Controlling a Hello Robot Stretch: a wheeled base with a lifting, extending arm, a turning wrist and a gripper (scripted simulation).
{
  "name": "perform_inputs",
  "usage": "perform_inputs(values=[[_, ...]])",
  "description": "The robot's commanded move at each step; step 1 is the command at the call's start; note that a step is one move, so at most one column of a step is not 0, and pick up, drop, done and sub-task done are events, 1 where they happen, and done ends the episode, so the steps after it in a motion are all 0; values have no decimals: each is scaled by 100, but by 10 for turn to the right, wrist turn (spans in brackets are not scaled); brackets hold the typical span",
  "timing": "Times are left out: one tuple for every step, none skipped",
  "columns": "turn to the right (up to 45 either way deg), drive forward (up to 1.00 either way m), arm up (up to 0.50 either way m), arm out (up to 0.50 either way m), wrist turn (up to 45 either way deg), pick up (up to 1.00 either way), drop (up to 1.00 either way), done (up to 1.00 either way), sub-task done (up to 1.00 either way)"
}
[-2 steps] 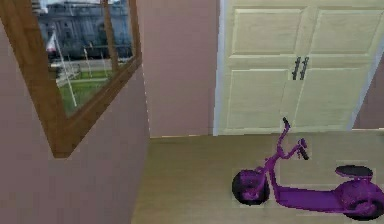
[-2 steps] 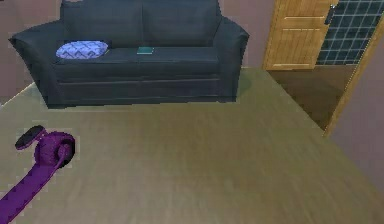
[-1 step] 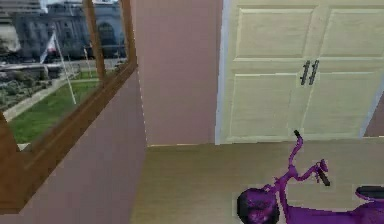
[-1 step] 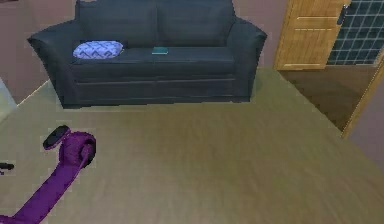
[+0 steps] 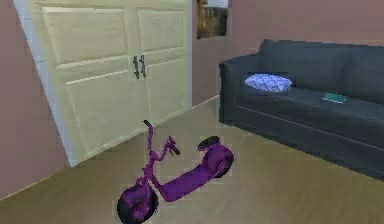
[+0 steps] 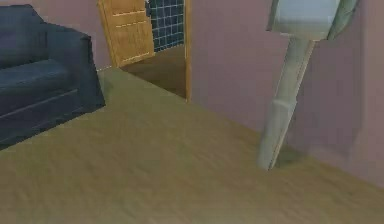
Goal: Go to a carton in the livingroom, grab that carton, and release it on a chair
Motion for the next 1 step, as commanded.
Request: perform_inputs(values=[[450, 0, 0, 0, 0, 0, 0, 0, 0]])
